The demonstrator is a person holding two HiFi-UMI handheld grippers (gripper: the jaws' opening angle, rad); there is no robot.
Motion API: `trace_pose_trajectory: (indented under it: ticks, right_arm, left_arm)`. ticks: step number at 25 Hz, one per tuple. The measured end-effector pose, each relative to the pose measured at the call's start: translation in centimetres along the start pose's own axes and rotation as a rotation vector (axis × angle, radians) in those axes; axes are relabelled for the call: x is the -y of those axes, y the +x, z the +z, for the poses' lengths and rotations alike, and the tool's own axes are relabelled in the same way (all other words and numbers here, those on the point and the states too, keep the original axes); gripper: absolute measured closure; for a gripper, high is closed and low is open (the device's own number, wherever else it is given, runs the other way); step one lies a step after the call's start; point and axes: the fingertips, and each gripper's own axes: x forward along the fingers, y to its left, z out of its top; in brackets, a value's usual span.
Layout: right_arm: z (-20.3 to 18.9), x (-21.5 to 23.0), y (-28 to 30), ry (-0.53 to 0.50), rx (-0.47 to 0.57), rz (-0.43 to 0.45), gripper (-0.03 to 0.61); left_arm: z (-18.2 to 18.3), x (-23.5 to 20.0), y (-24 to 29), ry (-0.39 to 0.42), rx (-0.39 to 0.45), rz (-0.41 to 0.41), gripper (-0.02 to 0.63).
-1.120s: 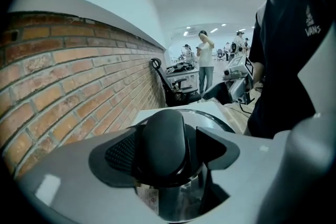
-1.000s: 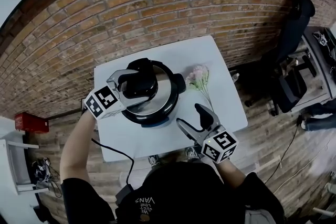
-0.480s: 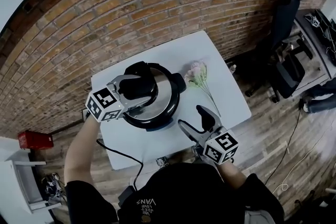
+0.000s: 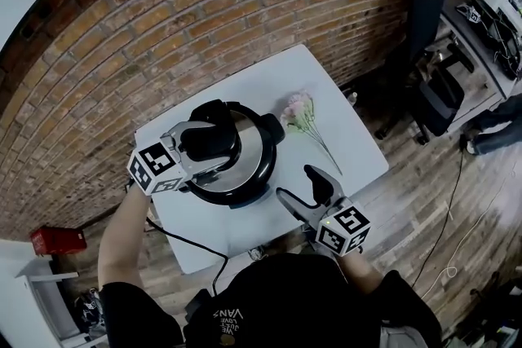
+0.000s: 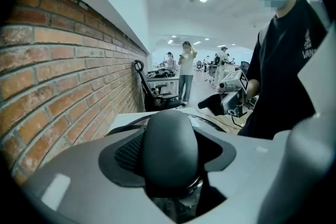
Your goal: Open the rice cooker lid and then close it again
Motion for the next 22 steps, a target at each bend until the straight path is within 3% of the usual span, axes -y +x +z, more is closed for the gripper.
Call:
trace_pose_trajectory:
  ticks: [16,22]
  right_arm:
    - [-1.3,-1.7,-0.9,0.017,0.073,-0.163,0.215]
    - [-1.9,-2.5,-1.7,0.02,0.1,-0.215,0.215]
  left_arm:
    - [-0.1,1.1,-0.1,0.218,-0.019,-0.299,0.334]
    - [0.2,1.3,-0.1,0.243,-0.015,-0.335,0.334]
